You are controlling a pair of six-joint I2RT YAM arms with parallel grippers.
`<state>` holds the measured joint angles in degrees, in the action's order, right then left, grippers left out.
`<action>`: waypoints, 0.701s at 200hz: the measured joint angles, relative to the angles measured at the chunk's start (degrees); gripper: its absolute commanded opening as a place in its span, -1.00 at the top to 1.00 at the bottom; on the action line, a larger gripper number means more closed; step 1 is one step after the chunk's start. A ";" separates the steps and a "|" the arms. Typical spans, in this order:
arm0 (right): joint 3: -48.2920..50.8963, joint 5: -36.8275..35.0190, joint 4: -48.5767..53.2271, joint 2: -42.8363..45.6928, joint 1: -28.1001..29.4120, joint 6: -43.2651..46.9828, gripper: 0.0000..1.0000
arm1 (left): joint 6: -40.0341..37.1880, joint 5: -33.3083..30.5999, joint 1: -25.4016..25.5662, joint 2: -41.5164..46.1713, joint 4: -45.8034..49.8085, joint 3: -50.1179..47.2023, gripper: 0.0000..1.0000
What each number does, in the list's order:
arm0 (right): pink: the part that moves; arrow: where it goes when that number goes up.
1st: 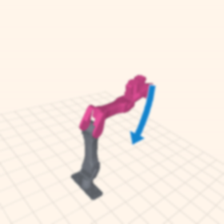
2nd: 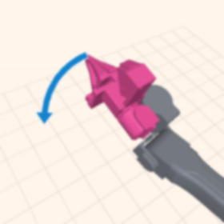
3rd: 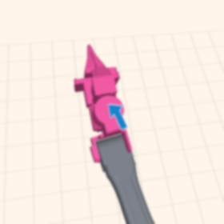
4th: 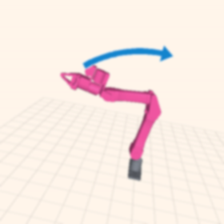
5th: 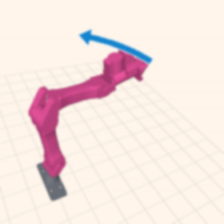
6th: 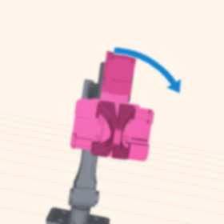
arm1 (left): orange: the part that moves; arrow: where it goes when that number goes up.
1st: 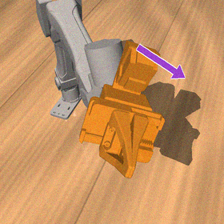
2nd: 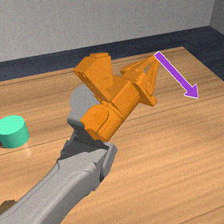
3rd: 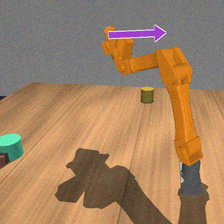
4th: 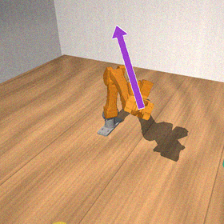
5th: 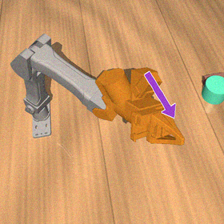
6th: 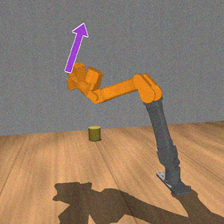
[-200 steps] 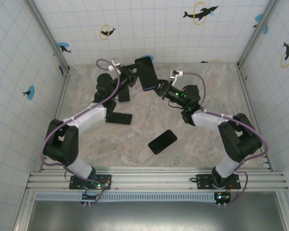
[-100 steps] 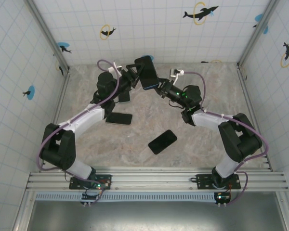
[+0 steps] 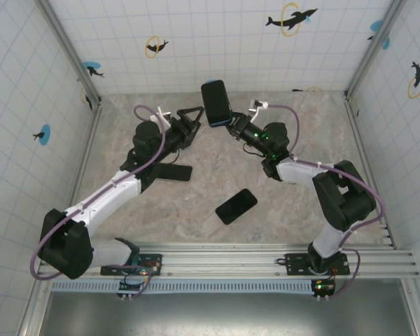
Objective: Take the phone out of the phone case
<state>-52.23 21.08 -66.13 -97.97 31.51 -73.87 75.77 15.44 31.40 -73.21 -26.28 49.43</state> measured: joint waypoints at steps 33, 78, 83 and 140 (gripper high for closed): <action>0.00 -2.21 0.96 0.00 0.04 2.32 1.00 | 2.71 -2.91 4.42 1.25 2.38 -0.70 -0.47; 0.00 -3.78 1.77 0.00 0.76 4.20 1.00 | 4.94 -5.25 5.81 0.39 0.76 -0.26 -0.19; 0.00 -3.85 1.81 0.00 0.85 4.42 1.00 | 5.18 -5.29 5.90 0.07 0.37 -0.13 -0.19; 0.00 -4.33 2.36 0.00 1.49 5.55 1.00 | 8.24 -5.38 6.86 -4.44 -4.24 0.90 -0.07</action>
<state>-52.23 16.75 -63.77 -97.97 32.99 -68.31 84.01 10.07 38.26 -77.65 -30.52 50.33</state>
